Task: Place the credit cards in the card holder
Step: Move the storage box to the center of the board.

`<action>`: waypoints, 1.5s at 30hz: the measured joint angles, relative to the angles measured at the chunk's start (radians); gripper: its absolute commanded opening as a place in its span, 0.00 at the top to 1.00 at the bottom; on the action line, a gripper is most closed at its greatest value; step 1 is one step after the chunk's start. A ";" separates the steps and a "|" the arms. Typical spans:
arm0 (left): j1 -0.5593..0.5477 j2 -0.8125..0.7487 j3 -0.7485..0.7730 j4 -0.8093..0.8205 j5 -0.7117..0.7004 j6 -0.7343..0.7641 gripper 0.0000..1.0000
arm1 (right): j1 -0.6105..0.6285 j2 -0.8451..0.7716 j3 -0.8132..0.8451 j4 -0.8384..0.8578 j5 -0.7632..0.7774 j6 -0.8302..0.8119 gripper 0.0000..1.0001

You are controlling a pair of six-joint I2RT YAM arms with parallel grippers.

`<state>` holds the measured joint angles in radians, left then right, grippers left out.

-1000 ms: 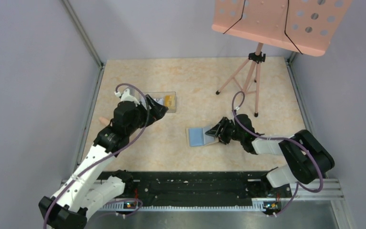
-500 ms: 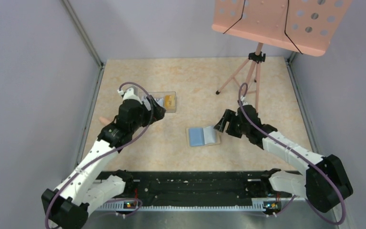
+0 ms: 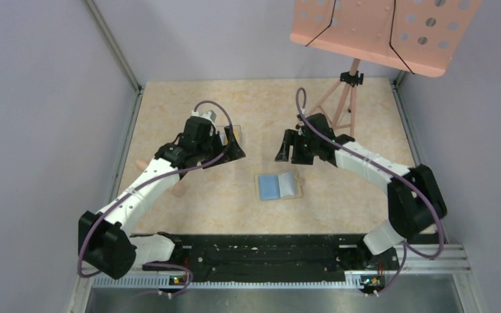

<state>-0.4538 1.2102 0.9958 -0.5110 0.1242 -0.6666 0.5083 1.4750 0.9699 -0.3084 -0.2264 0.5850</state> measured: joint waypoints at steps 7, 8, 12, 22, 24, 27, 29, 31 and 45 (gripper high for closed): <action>0.007 0.142 0.104 -0.120 0.010 -0.001 0.01 | 0.022 0.358 0.370 -0.066 -0.132 -0.025 0.36; 0.008 0.156 0.109 -0.134 0.007 -0.001 0.01 | 0.023 0.409 0.436 -0.078 -0.153 -0.027 0.36; 0.011 0.189 0.117 -0.184 -0.013 0.000 0.01 | 0.028 0.590 0.696 -0.128 -0.221 -0.035 0.38; 0.029 0.215 0.153 -0.258 -0.111 0.001 0.01 | 0.055 0.862 1.061 -0.238 -0.306 -0.034 0.55; 0.038 0.227 0.167 -0.264 -0.125 0.002 0.01 | 0.068 0.905 1.104 -0.269 -0.300 -0.044 0.69; 0.052 0.244 0.185 -0.269 -0.140 0.007 0.01 | 0.092 0.958 1.160 -0.327 -0.282 -0.058 0.91; 0.059 0.253 0.196 -0.274 -0.142 0.011 0.01 | 0.100 0.970 1.186 -0.357 -0.270 -0.051 1.00; 0.065 0.259 0.205 -0.275 -0.145 0.015 0.02 | 0.103 0.970 1.205 -0.382 -0.238 -0.053 1.00; 0.074 0.279 0.231 -0.283 -0.117 0.019 0.02 | 0.112 0.906 1.173 -0.515 -0.098 -0.129 1.00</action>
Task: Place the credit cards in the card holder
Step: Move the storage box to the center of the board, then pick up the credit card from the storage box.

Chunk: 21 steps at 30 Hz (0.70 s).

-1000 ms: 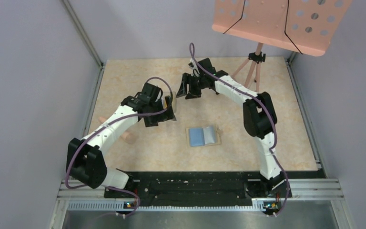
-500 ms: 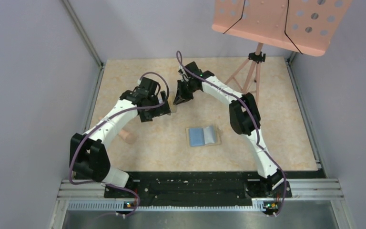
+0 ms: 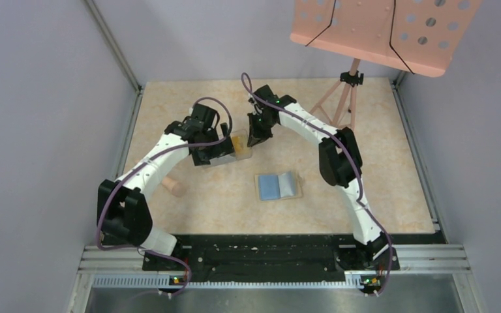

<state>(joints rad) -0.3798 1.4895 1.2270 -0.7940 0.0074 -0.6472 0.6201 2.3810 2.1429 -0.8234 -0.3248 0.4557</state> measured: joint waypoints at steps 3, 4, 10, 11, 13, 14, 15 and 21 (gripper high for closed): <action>0.000 0.013 0.002 0.000 0.032 0.000 0.02 | 0.001 -0.058 -0.087 -0.010 0.021 0.001 0.93; 0.000 0.019 0.002 0.001 0.048 0.000 0.02 | 0.001 -0.076 -0.117 -0.008 0.021 0.006 0.90; 0.000 0.051 0.002 0.012 0.126 -0.001 0.08 | 0.004 -0.200 -0.340 0.051 -0.043 0.063 0.68; 0.000 0.055 0.002 0.019 0.142 -0.002 0.08 | 0.006 -0.211 -0.365 0.060 -0.060 0.072 0.66; 0.001 0.063 0.002 0.040 0.176 -0.002 0.08 | 0.009 -0.231 -0.409 0.094 -0.090 0.086 0.60; 0.003 0.066 0.002 0.053 0.195 -0.004 0.10 | 0.010 -0.237 -0.422 0.108 -0.105 0.091 0.59; 0.005 0.070 0.002 0.066 0.211 -0.005 0.11 | 0.010 -0.240 -0.431 0.121 -0.115 0.096 0.58; 0.036 0.113 0.002 0.146 0.303 -0.014 0.25 | 0.010 -0.260 -0.455 0.156 -0.135 0.098 0.47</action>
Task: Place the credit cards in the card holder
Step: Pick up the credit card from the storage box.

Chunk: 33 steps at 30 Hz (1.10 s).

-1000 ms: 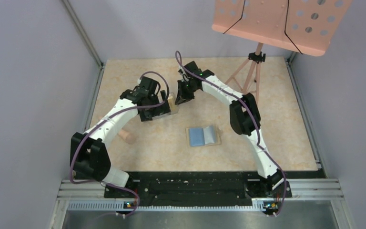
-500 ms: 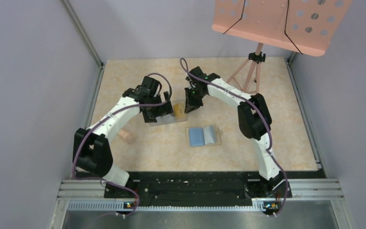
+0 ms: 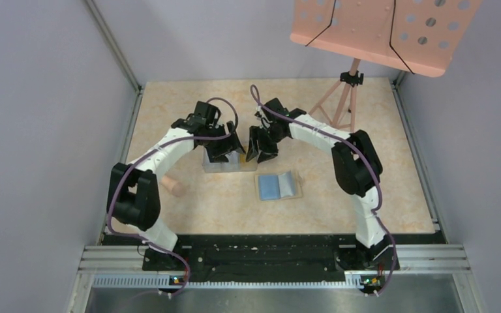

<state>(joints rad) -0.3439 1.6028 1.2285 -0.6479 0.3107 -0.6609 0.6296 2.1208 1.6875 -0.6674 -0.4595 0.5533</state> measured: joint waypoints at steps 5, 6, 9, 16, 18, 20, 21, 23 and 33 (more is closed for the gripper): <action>0.025 0.108 0.037 0.022 0.058 0.005 0.45 | -0.021 -0.040 -0.049 0.067 -0.040 -0.003 0.42; 0.027 0.135 0.048 0.026 0.068 0.008 0.47 | -0.030 -0.054 -0.068 0.089 -0.050 0.000 0.42; 0.027 0.199 0.068 0.039 0.086 0.010 0.52 | -0.063 -0.078 -0.109 0.133 -0.074 0.009 0.44; 0.027 0.266 0.112 0.046 0.083 0.023 0.61 | -0.103 -0.079 -0.138 0.225 -0.142 0.035 0.61; 0.027 0.274 0.128 0.049 0.080 0.030 0.64 | -0.101 -0.079 -0.159 0.253 -0.164 0.047 0.67; 0.027 0.286 0.143 0.052 0.077 0.037 0.68 | -0.100 -0.079 -0.177 0.263 -0.181 0.056 0.72; 0.026 0.292 0.147 0.054 0.075 0.040 0.69 | -0.100 -0.079 -0.183 0.267 -0.189 0.061 0.75; 0.024 0.305 0.150 0.055 0.068 0.046 0.71 | -0.100 -0.079 -0.189 0.272 -0.202 0.068 0.80; 0.005 0.339 0.165 0.036 0.035 0.090 0.99 | -0.100 -0.078 -0.191 0.298 -0.241 0.080 0.90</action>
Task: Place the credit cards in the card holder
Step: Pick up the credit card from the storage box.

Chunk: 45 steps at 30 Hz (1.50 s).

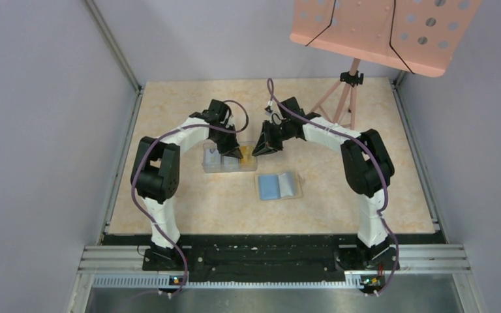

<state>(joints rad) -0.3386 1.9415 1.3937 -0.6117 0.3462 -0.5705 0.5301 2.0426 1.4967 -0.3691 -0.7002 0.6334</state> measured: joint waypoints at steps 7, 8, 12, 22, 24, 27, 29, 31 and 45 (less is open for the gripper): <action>-0.025 0.000 0.027 -0.037 -0.058 0.024 0.98 | 0.000 0.001 -0.005 0.011 -0.008 0.000 0.91; -0.032 0.000 0.035 -0.047 -0.073 0.031 0.97 | 0.000 0.001 -0.005 0.011 -0.010 0.000 0.91; -0.056 0.000 0.066 -0.082 -0.106 0.054 0.96 | 0.000 0.001 -0.005 0.012 -0.012 0.000 0.90; -0.105 0.007 0.141 -0.150 -0.128 0.089 0.94 | 0.000 0.002 -0.017 0.018 -0.028 0.000 0.90; -0.109 0.018 0.161 -0.171 -0.137 0.097 0.82 | 0.000 0.002 -0.017 0.018 -0.029 -0.001 0.90; -0.114 0.048 0.183 -0.190 -0.154 0.111 0.81 | 0.000 0.003 -0.018 0.017 -0.029 -0.002 0.89; -0.117 0.071 0.190 -0.198 -0.159 0.119 0.81 | 0.000 0.002 -0.017 0.017 -0.029 -0.003 0.90; -0.118 0.088 0.198 -0.209 -0.161 0.126 0.81 | 0.000 0.003 -0.018 0.014 -0.029 -0.005 0.89; -0.128 0.097 0.224 -0.241 -0.187 0.144 1.00 | 0.000 -0.013 -0.018 -0.012 0.043 -0.055 0.82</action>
<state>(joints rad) -0.4664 2.0380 1.6176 -0.8524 0.1593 -0.4267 0.5301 2.0300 1.4792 -0.3813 -0.6571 0.5781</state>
